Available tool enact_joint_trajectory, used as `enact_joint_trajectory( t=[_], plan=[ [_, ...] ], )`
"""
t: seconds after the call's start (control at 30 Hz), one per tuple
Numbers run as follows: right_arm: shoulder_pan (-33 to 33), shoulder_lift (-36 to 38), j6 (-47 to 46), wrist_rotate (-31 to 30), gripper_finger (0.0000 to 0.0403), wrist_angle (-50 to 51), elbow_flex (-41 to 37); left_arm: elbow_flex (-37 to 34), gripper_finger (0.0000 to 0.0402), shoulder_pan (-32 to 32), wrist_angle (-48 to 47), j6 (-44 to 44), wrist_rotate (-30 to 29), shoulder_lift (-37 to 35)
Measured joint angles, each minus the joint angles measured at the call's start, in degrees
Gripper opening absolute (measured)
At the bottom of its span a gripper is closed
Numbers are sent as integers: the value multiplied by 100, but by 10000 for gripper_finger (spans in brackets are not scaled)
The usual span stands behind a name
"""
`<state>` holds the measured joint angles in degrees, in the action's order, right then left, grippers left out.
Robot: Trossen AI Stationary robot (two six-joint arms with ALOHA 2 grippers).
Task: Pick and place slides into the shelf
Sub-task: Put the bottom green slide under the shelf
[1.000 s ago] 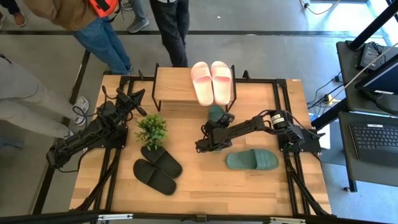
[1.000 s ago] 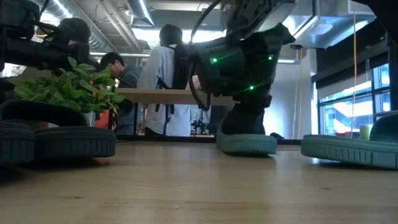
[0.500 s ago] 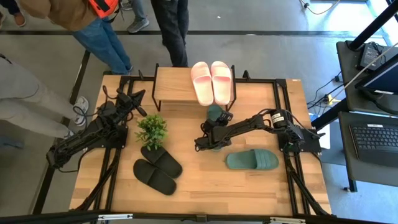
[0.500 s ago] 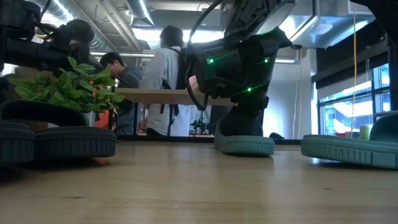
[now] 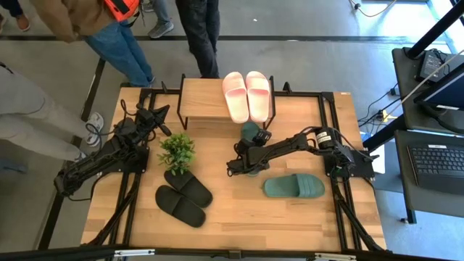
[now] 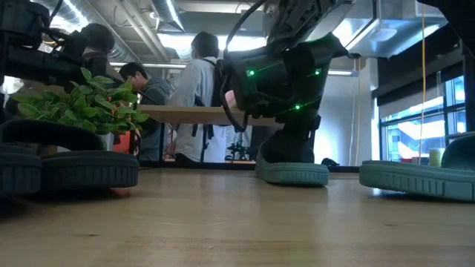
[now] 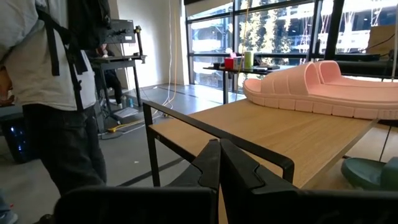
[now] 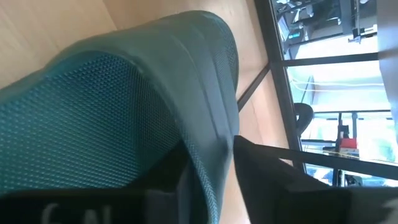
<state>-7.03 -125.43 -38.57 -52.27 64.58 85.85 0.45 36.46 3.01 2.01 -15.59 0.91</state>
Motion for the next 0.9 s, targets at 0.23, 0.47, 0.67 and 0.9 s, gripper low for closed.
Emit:
enact_joint_trajectory(
  t=[0.23,0.47,0.67,0.9],
  plan=[
    [0,0,-19,112,157,88,234,0,0,-1,0,0,0,-2],
    [-34,0,-7,299,158,320,543,-2,0,0,0,-1,2,0],
    [-141,0,-20,304,159,475,603,0,0,0,0,-1,2,-1],
    [-383,0,-280,304,159,522,603,0,0,-1,2,6,2,0]
  ],
)
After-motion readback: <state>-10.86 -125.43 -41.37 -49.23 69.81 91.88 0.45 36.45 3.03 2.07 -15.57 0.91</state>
